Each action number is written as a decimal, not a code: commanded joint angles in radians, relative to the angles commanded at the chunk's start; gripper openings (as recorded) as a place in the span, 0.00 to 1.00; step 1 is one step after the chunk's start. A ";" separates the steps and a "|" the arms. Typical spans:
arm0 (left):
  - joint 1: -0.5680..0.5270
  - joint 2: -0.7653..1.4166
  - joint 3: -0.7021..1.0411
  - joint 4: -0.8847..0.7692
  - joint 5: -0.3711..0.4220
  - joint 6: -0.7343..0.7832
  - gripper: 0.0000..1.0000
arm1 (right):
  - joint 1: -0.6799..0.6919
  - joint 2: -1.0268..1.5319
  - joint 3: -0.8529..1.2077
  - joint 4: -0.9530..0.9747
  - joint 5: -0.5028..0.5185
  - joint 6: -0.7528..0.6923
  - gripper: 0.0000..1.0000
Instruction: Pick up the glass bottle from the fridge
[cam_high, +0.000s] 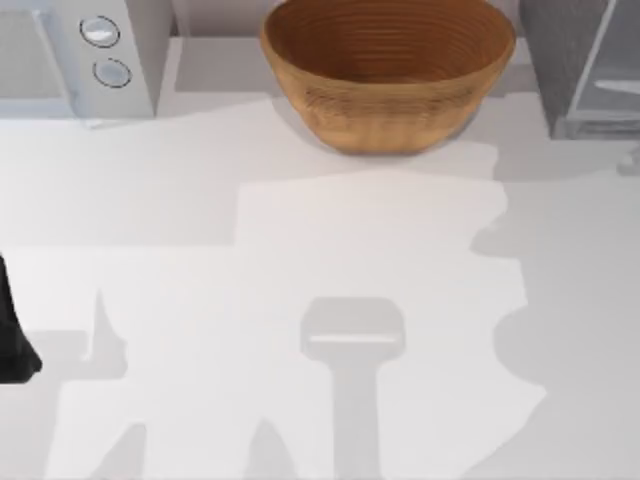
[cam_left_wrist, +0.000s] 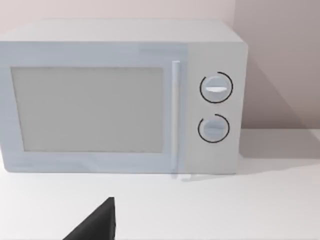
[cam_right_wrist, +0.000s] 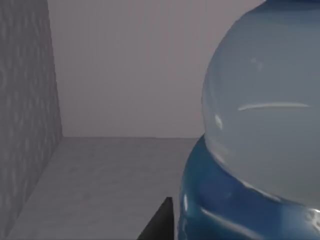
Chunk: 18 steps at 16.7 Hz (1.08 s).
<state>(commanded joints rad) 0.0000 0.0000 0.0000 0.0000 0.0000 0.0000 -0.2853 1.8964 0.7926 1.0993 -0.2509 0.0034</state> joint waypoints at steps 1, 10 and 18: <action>0.000 0.000 0.000 0.000 0.000 0.000 1.00 | 0.000 0.000 0.000 0.000 0.000 0.000 0.00; 0.000 0.000 0.000 0.000 0.000 0.000 1.00 | 0.050 -0.215 -0.075 -0.117 0.021 -0.002 0.00; 0.000 0.000 0.000 0.000 0.000 0.000 1.00 | 0.159 -1.029 -0.398 -0.556 0.112 0.001 0.00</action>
<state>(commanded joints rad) 0.0000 0.0000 0.0000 0.0000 0.0000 0.0000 -0.1259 0.8676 0.3948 0.5437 -0.1384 0.0041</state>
